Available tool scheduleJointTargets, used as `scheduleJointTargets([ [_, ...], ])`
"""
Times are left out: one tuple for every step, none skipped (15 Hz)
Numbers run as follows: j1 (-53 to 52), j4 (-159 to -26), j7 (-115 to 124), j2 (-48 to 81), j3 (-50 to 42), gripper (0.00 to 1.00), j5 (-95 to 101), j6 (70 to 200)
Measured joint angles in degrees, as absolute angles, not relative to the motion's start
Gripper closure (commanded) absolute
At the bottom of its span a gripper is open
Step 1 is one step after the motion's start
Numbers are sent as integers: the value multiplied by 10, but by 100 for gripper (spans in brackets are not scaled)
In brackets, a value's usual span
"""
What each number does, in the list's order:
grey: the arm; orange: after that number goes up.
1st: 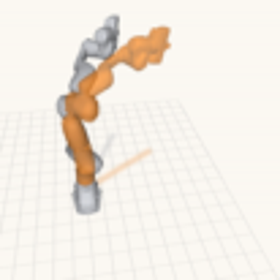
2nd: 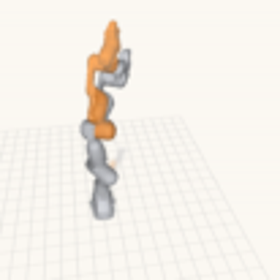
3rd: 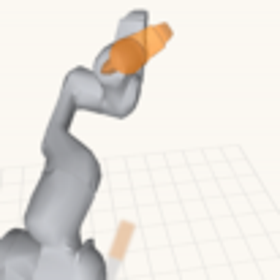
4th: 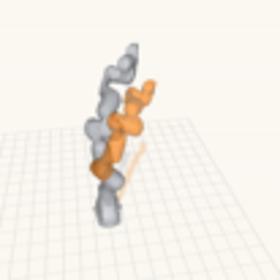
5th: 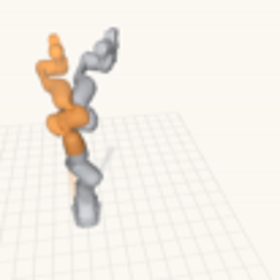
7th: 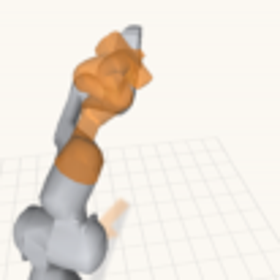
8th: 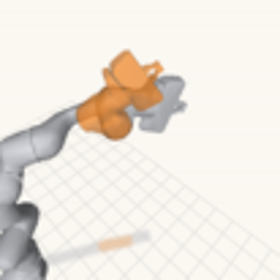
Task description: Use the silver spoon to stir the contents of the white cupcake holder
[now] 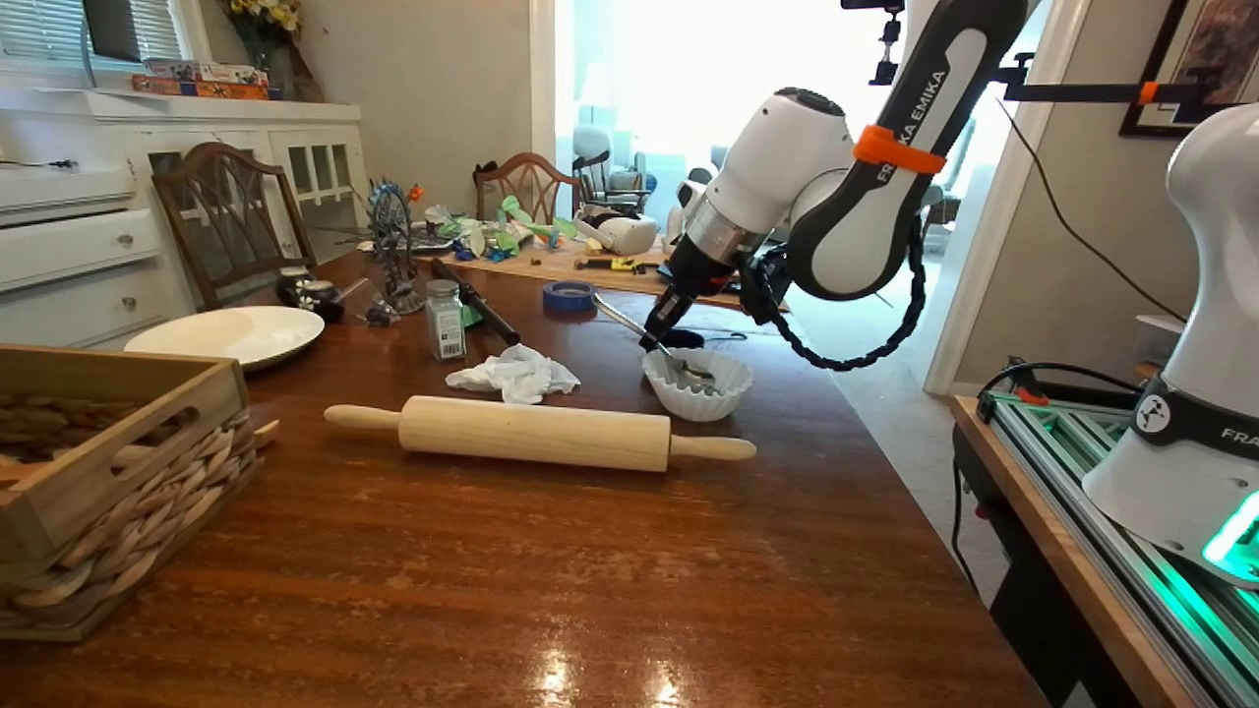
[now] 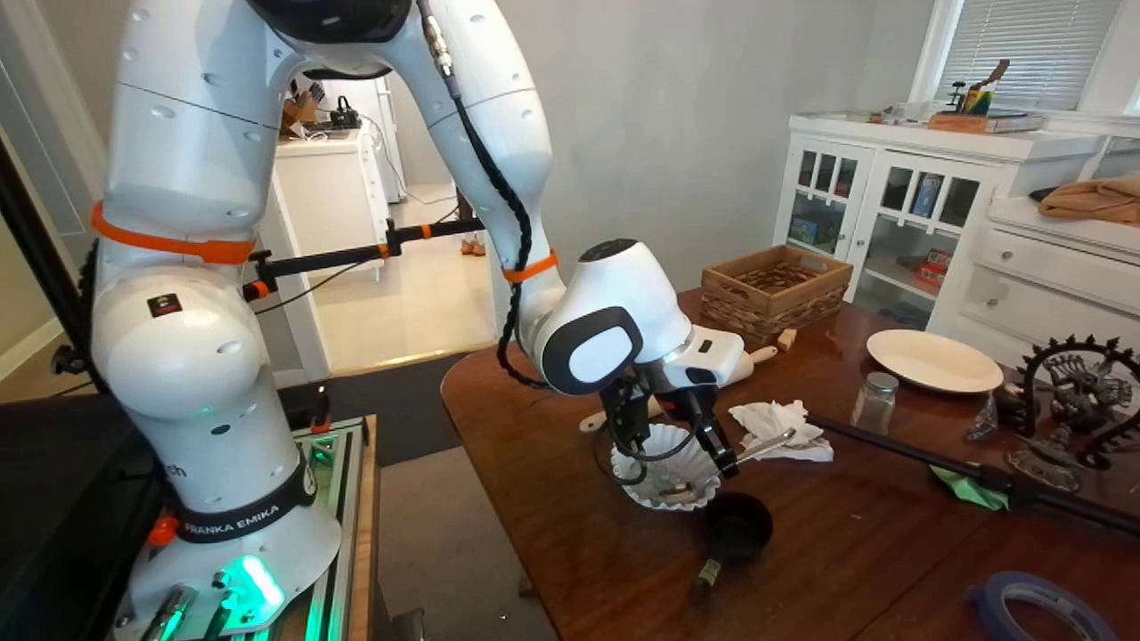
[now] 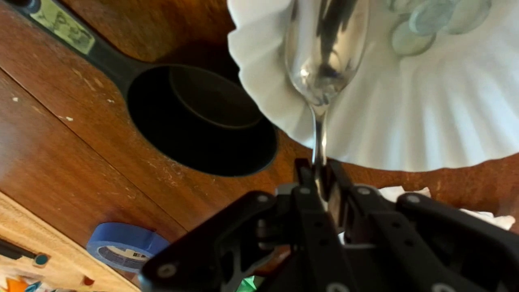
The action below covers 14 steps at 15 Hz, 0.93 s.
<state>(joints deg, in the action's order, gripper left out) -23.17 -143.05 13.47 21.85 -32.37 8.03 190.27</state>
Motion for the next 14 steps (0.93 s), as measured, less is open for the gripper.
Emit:
scheduleJointTargets([
  [-240,-1427,135,223,-328,97,80,1903],
  [-247,-1423,135,227,-332,97,80,1903],
  [-255,-1419,135,231,-335,97,79,1903],
  [-262,-1414,135,234,-339,97,78,1903],
  [-270,-1409,135,238,-343,97,77,1903],
  [-278,-1405,135,242,-348,97,76,1903],
  [-284,-1399,135,246,-352,97,75,1903],
  [-288,-1394,135,251,-353,97,75,1903],
  [-291,-1389,135,255,-354,97,75,1903],
  [-294,-1385,135,259,-354,97,75,1903],
  [-298,-1382,135,263,-353,97,75,1903],
  [-301,-1380,135,265,-352,97,75,1903],
  [-303,-1379,135,266,-348,97,75,1903],
  [-305,-1379,135,266,-341,97,76,1903],
])
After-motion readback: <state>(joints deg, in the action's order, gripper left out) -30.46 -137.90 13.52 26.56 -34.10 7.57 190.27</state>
